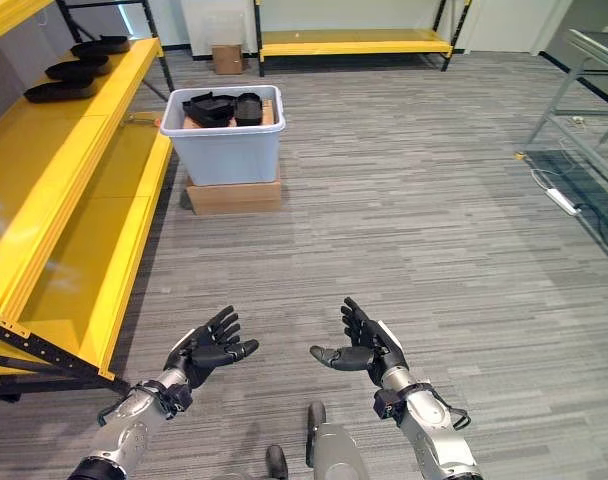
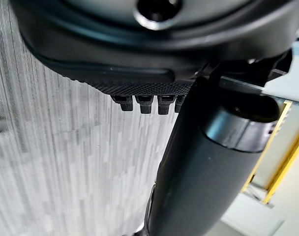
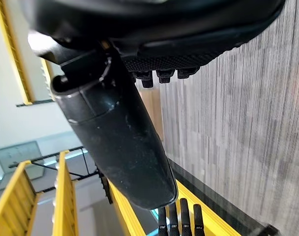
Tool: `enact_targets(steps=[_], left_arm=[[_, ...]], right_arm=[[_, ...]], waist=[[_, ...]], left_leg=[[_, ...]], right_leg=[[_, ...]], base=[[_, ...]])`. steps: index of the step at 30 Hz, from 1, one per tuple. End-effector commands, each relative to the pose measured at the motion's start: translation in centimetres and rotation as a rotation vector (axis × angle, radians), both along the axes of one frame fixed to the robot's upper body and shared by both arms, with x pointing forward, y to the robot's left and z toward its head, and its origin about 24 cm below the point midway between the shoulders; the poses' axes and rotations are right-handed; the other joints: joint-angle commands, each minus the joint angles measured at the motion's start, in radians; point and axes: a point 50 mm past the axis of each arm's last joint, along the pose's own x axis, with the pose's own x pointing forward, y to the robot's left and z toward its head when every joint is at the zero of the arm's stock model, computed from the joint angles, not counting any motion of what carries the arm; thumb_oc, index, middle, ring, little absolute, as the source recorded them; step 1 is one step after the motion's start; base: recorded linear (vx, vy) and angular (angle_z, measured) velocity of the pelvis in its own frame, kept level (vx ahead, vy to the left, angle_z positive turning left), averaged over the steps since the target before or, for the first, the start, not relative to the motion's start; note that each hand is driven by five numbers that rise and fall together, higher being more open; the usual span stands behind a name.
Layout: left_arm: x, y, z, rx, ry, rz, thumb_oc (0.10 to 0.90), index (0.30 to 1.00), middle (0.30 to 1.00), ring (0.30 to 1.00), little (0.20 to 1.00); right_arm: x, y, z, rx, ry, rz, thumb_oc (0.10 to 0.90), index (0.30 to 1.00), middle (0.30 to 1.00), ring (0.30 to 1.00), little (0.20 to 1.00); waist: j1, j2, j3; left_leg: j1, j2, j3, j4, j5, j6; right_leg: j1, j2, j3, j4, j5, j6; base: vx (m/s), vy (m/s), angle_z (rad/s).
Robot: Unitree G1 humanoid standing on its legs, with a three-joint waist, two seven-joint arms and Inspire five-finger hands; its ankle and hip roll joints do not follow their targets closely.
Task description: Move parts from the plastic box to the shelf.
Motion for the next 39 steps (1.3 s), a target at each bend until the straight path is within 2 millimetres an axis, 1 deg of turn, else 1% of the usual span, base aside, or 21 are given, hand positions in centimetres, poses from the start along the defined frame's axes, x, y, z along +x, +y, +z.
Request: enact_targets(steps=[1,3,6,8,11,13,18,21,22,24,26,27,28,30,31,32,35,36,37,38,39], left_arm=[[0.5,-1.4,2.8,-0.013,-0.202,-0.108,0.9,1.0,1.0,1.0,1.0],[0.6,-2.1,2.9,-0.012,-0.22,-0.136,0.9,1.0,1.0,1.0,1.0],[0.4,-2.2,2.8,-0.059,-0.204,-0.11,0.9,1.0,1.0,1.0,1.0],[0.6,-2.5,3.3,-0.055,-0.234,-0.137,0.9,1.0,1.0,1.0,1.0],[0.8,-3.1,3.2,-0.145,-0.175,-0.143,0.9,1.0,1.0,1.0,1.0],[1.3,-4.0,4.1,-0.152,-0.231,-0.173,0.9,1.0,1.0,1.0,1.0],[3.0,-5.6,6.7,-0.168,-0.335,-0.207,0.9,1.0,1.0,1.0,1.0],[3.2,-6.2,7.1,-0.208,-0.338,-0.199,0.9,1.0,1.0,1.0,1.0],[3.2,-6.4,7.2,-0.238,-0.34,-0.194,0.9,1.0,1.0,1.0,1.0],[3.5,-6.3,7.4,-0.213,-0.337,-0.175,0.9,1.0,1.0,1.0,1.0],[3.7,-6.2,7.4,-0.216,-0.336,-0.168,0.9,1.0,1.0,1.0,1.0],[3.8,-6.2,7.4,-0.222,-0.334,-0.165,0.9,1.0,1.0,1.0,1.0],[3.8,-6.0,7.2,-0.203,-0.336,-0.153,0.9,1.0,1.0,1.0,1.0],[3.7,-5.0,6.8,-0.179,-0.329,-0.112,0.9,1.0,1.0,1.0,1.0],[3.6,-4.1,6.7,-0.155,-0.345,-0.087,0.9,1.0,1.0,1.0,1.0],[3.6,-3.4,6.7,-0.137,-0.358,-0.067,0.9,1.0,1.0,1.0,1.0],[3.4,-1.7,6.6,-0.127,-0.374,0.0,0.9,1.0,1.0,1.0,1.0],[3.2,-0.6,6.4,-0.104,-0.382,0.043,0.9,1.0,1.0,1.0,1.0],[3.0,0.0,6.1,-0.095,-0.381,0.068,0.9,1.0,1.0,1.0,1.0],[2.6,1.4,5.3,-0.063,-0.357,0.139,0.9,1.0,1.0,1.0,1.0],[2.6,1.8,5.1,-0.052,-0.357,0.168,0.9,1.0,1.0,1.0,1.0]], right_arm=[[2.5,-1.1,4.7,-0.048,-0.272,-0.014,0.9,1.0,1.0,1.0,1.0],[2.3,-1.3,4.6,-0.055,-0.271,-0.039,0.9,1.0,1.0,1.0,1.0],[2.3,-1.1,4.4,-0.062,-0.256,-0.048,0.9,1.0,1.0,1.0,1.0],[2.4,-1.0,4.6,-0.056,-0.278,-0.053,0.9,1.0,1.0,1.0,1.0],[2.3,-1.1,5.2,-0.061,-0.309,-0.064,0.9,1.0,1.0,1.0,1.0],[2.2,-1.4,5.6,-0.067,-0.326,-0.085,0.9,1.0,1.0,1.0,1.0],[2.6,-1.9,6.3,-0.092,-0.356,-0.112,0.9,1.0,1.0,1.0,1.0],[2.2,-2.3,5.7,-0.094,-0.318,-0.13,0.9,1.0,1.0,1.0,1.0],[1.7,-2.7,5.2,-0.114,-0.299,-0.141,0.9,1.0,1.0,1.0,1.0],[1.2,-3.2,4.7,-0.1,-0.27,-0.166,0.9,1.0,1.0,1.0,1.0],[1.1,-3.4,4.4,-0.099,-0.261,-0.179,0.9,1.0,1.0,1.0,1.0],[1.1,-3.4,4.2,-0.102,-0.257,-0.184,0.9,1.0,1.0,1.0,1.0],[1.1,-3.3,4.0,-0.097,-0.248,-0.181,0.9,1.0,1.0,1.0,1.0],[1.5,-2.9,3.9,-0.099,-0.235,-0.156,0.9,1.0,1.0,1.0,1.0],[1.7,-2.6,3.9,-0.098,-0.235,-0.142,0.9,1.0,1.0,1.0,1.0],[1.8,-2.3,3.9,-0.093,-0.233,-0.134,0.9,1.0,1.0,1.0,1.0],[2.0,-1.7,3.9,-0.097,-0.229,-0.109,0.9,1.0,1.0,1.0,1.0],[2.2,-1.3,3.7,-0.09,-0.217,-0.089,0.9,1.0,1.0,1.0,1.0],[2.3,-1.2,3.6,-0.089,-0.209,-0.073,0.9,1.0,1.0,1.0,1.0],[2.3,-0.8,3.4,-0.086,-0.19,-0.041,0.9,1.0,1.0,1.0,1.0],[2.4,-0.6,3.3,-0.094,-0.182,-0.022,0.9,1.0,1.0,1.0,1.0]], waist=[[-0.025,-0.012,-0.079],[-0.042,-0.005,-0.092],[-0.042,0.002,-0.1],[-0.052,0.013,-0.087],[-0.072,0.029,-0.081],[-0.092,0.043,-0.079],[-0.118,0.067,-0.062],[-0.136,0.082,-0.08],[-0.147,0.092,-0.095],[-0.157,0.075,-0.115],[-0.15,0.053,-0.121],[-0.14,0.044,-0.121],[-0.128,0.039,-0.119],[-0.109,0.023,-0.113],[-0.099,0.013,-0.101],[-0.089,0.005,-0.092],[-0.057,-0.005,-0.07],[-0.037,-0.005,-0.064],[-0.028,-0.009,-0.061],[-0.009,-0.021,-0.057],[-0.003,-0.024,-0.059]], left_leg=[[0.18,-0.015,-0.106,-0.056,-0.193,-0.041],[0.181,-0.033,-0.143,-0.047,-0.212,-0.033],[0.181,-0.038,-0.105,-0.01,-0.241,-0.037],[0.156,-0.022,-0.069,0.055,-0.268,-0.04],[0.15,-0.01,-0.057,0.096,-0.28,-0.046],[0.13,0.009,-0.055,0.141,-0.238,-0.069],[0.109,0.027,-0.043,0.175,-0.204,-0.097],[0.105,0.013,-0.045,0.237,-0.129,-0.13],[0.081,-0.009,-0.036,0.351,-0.035,-0.174],[-0.02,0.008,0.046,0.582,0.081,-0.23],[-0.123,0.015,0.096,0.739,0.078,-0.237],[-0.185,0.011,0.122,0.804,0.046,-0.232],[-0.22,0.011,0.127,0.801,0.019,-0.219],[-0.242,0.041,0.127,0.721,-0.05,-0.159],[-0.241,0.07,0.128,0.636,-0.086,-0.119],[-0.257,0.091,0.127,0.548,-0.09,-0.108],[-0.293,0.138,0.097,0.328,-0.051,-0.123],[-0.295,0.174,0.057,0.198,-0.003,-0.143],[-0.29,0.204,0.03,0.138,0.031,-0.157],[-0.278,0.277,-0.02,-0.017,0.087,-0.179],[-0.284,0.314,-0.036,-0.059,0.091,-0.188]], right_leg=[[-0.046,0.076,0.014,-0.043,0.154,-0.013],[-0.049,0.09,0.056,-0.045,0.163,-0.025],[-0.037,0.081,0.015,0.047,0.139,-0.042],[-0.057,0.085,0.016,0.156,0.073,-0.071],[-0.099,0.1,0.032,0.243,0.026,-0.089],[-0.126,0.121,0.047,0.295,-0.021,-0.113],[-0.179,0.136,0.035,0.364,-0.069,-0.138],[-0.172,0.151,0.027,0.359,-0.093,-0.162],[-0.135,0.167,0.023,0.32,-0.109,-0.185],[-0.049,0.162,0.036,0.223,-0.112,-0.206],[0.004,0.14,0.044,0.176,-0.105,-0.21],[0.037,0.129,0.051,0.153,-0.098,-0.204],[0.066,0.124,0.069,0.138,-0.092,-0.196],[0.109,0.116,0.119,0.137,-0.088,-0.181],[0.131,0.111,0.135,0.146,-0.091,-0.178],[0.149,0.108,0.143,0.158,-0.1,-0.179],[0.237,0.107,0.18,0.158,-0.132,-0.177],[0.288,0.11,0.211,0.15,-0.151,-0.172],[0.32,0.108,0.226,0.143,-0.162,-0.169],[0.375,0.096,0.263,0.139,-0.184,-0.163],[0.385,0.088,0.27,0.143,-0.189,-0.16]], base=[[0.41,-0.203,0.53],[0.41,-0.216,0.47],[0.55,-0.282,0.56],[0.4,-0.243,0.04],[0.38,-0.272,0.05],[0.34,-0.281,0.35],[0.26,-0.26,0.15],[0.27,-0.248,-0.06],[0.24,-0.284,-0.06],[0.19,-0.288,-0.03],[0.11,-0.181,0.08],[0.17,-0.143,0.09],[0.21,-0.052,-0.03],[0.25,0.038,-0.27],[0.23,0.093,-0.62],[0.21,0.122,-0.57],[0.26,0.154,-0.56],[0.36,0.159,-0.52],[0.62,0.226,-0.91],[0.58,0.186,-0.75],[0.52,0.167,-0.79]])
